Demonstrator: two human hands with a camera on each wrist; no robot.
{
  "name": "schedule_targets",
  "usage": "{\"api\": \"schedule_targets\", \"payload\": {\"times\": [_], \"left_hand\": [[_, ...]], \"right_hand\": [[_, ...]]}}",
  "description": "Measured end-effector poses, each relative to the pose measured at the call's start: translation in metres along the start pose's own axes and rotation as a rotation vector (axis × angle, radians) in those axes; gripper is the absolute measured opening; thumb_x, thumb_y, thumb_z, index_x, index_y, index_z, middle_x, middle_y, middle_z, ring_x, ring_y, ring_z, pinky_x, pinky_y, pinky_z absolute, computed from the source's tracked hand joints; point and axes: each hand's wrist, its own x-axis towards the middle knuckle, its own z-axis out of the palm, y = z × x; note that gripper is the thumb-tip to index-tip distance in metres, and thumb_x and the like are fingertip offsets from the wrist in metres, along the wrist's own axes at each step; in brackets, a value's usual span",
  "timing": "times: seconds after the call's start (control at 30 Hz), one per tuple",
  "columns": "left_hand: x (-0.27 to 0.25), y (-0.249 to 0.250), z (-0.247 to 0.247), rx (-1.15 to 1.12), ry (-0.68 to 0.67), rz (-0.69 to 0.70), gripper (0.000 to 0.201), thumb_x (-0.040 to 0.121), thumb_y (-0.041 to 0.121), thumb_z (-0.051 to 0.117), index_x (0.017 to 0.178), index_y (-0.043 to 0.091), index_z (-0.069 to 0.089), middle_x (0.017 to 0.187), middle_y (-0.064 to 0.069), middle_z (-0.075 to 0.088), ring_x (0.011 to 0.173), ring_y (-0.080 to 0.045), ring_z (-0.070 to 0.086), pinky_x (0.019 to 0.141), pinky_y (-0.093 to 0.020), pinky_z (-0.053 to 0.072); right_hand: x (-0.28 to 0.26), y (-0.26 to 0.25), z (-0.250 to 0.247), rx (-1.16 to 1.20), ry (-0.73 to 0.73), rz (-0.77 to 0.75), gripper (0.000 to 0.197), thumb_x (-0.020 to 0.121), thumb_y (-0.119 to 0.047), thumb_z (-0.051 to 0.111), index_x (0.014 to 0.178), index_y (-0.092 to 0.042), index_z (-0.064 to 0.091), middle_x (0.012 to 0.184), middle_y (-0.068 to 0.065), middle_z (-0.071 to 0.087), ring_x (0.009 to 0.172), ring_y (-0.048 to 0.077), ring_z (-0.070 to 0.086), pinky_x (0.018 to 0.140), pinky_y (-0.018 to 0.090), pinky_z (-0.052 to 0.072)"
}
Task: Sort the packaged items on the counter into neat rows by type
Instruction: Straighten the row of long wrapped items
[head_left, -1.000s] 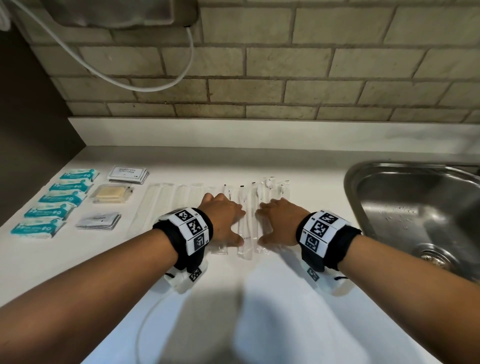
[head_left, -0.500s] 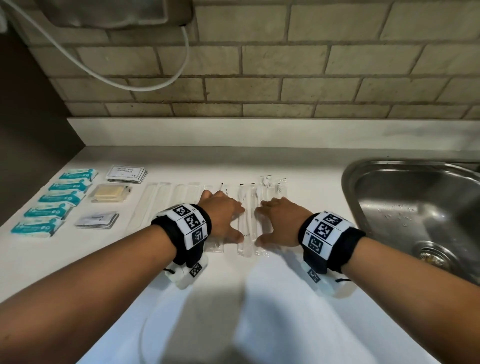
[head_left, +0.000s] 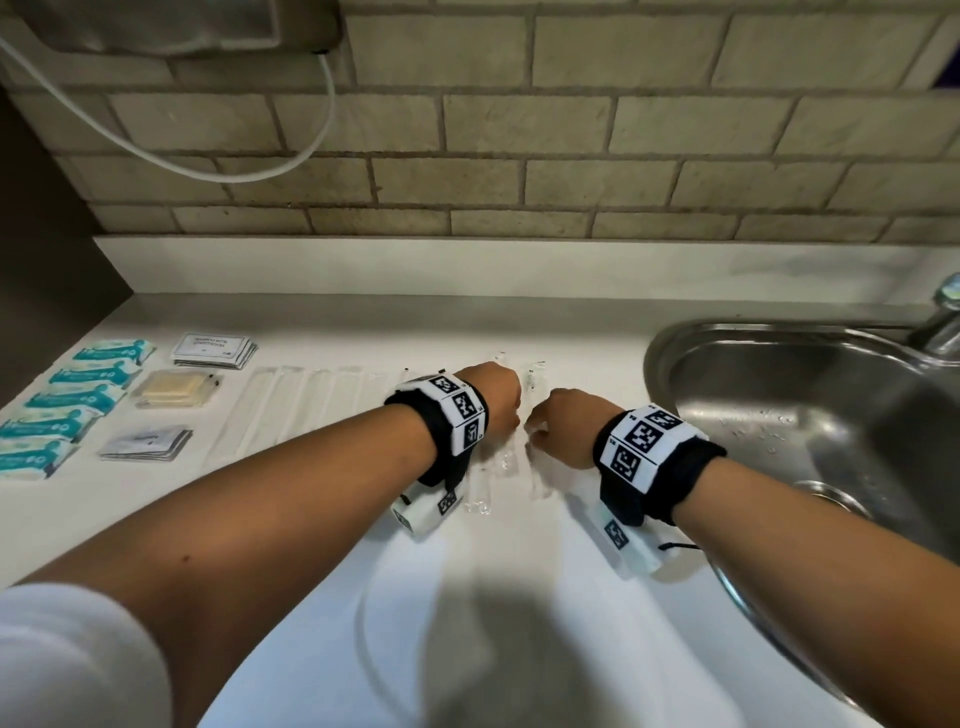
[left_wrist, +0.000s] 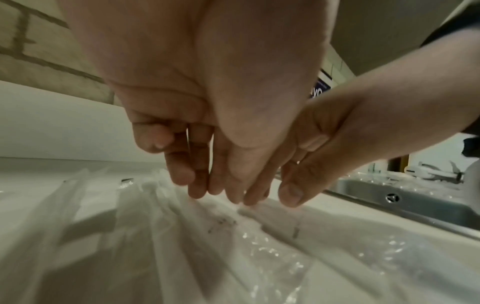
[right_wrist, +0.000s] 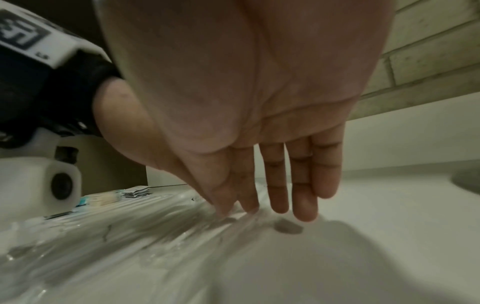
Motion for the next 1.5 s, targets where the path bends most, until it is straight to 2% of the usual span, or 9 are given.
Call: {"api": "schedule_targets", "payload": {"times": [0.37,0.5,0.63,0.77,0.93,1.07,1.2,1.33,1.5], "left_hand": [[0.009,0.038,0.004,-0.012,-0.018,-0.107,0.027,0.070,0.031,0.077,0.086,0.011,0.071,0.085,-0.005,0.071,0.079,-0.024,0.069,0.075,-0.035,0.059],[0.001,0.046,0.001,-0.114,-0.057,-0.190,0.018,0.062,0.018,0.079,0.064,0.010,0.062,0.067,-0.004,0.060,0.075,-0.027,0.070,0.064,-0.029,0.054],[-0.003,0.043,0.004,-0.284,0.041,-0.268,0.055,0.065,0.023,0.078,0.112,0.011,0.051,0.110,-0.008,0.054,0.102,-0.032,0.061,0.083,-0.038,0.054],[-0.010,0.039,0.004,-0.518,0.027,-0.237,0.043,0.074,0.014,0.067,0.110,0.014,0.043,0.104,-0.011,0.065,0.095,-0.030,0.065,0.076,-0.036,0.052],[-0.025,0.037,0.009,-0.420,0.047,-0.190,0.031,0.078,0.009,0.063,0.104,0.016,0.048,0.087,-0.002,0.054,0.072,-0.019,0.052,0.054,-0.026,0.037],[-0.034,0.039,0.015,-0.220,0.072,-0.129,0.020,0.082,0.011,0.058,0.101,0.011,0.059,0.101,-0.006,0.064,0.088,-0.026,0.062,0.068,-0.032,0.049],[-0.037,0.042,0.013,-0.063,0.036,-0.099,0.025,0.079,0.032,0.068,0.096,0.014,0.067,0.099,-0.005,0.067,0.091,-0.023,0.064,0.073,-0.032,0.053],[-0.037,0.044,0.007,0.024,0.083,-0.049,0.025,0.086,0.036,0.063,0.104,0.020,0.071,0.120,-0.003,0.048,0.117,-0.025,0.042,0.092,-0.035,0.043],[-0.046,0.039,-0.001,0.219,-0.022,0.051,0.031,0.093,0.024,0.050,0.120,0.029,0.065,0.121,0.003,0.055,0.111,-0.022,0.036,0.094,-0.034,0.030]], "right_hand": [[-0.003,0.024,0.004,0.103,0.048,0.129,0.025,0.073,-0.032,0.073,0.070,-0.016,0.054,0.066,-0.003,0.056,0.071,0.020,0.061,0.060,0.027,0.046],[-0.007,0.025,0.004,0.144,0.065,0.141,0.014,0.078,-0.018,0.071,0.084,-0.012,0.059,0.085,0.004,0.067,0.077,0.023,0.064,0.065,0.030,0.051],[-0.014,0.027,0.001,0.269,0.083,0.165,0.047,0.079,-0.016,0.071,0.115,-0.007,0.042,0.095,0.004,0.056,0.085,0.024,0.060,0.066,0.031,0.048],[-0.020,0.026,-0.004,0.458,0.126,0.165,0.053,0.081,-0.011,0.067,0.121,-0.006,0.032,0.081,0.002,0.052,0.069,0.018,0.056,0.050,0.024,0.041],[-0.022,0.025,-0.001,0.493,0.112,0.172,0.050,0.083,-0.006,0.061,0.124,-0.005,0.032,0.094,0.011,0.062,0.083,0.028,0.064,0.061,0.030,0.048],[-0.024,0.026,0.002,0.395,0.125,0.175,0.048,0.084,-0.010,0.058,0.126,-0.007,0.034,0.101,0.012,0.064,0.089,0.029,0.066,0.072,0.036,0.052],[-0.025,0.034,0.005,0.202,0.164,0.205,0.044,0.088,-0.013,0.053,0.129,-0.011,0.037,0.102,0.007,0.059,0.089,0.029,0.061,0.072,0.036,0.048],[-0.027,0.037,0.010,0.150,0.188,0.100,0.054,0.085,-0.009,0.053,0.137,-0.015,0.039,0.131,0.009,0.051,0.117,0.029,0.053,0.091,0.039,0.048],[-0.029,0.025,0.014,0.026,0.060,-0.037,0.063,0.078,-0.027,0.070,0.136,-0.015,0.046,0.136,0.006,0.047,0.125,0.026,0.047,0.100,0.041,0.046]]}}
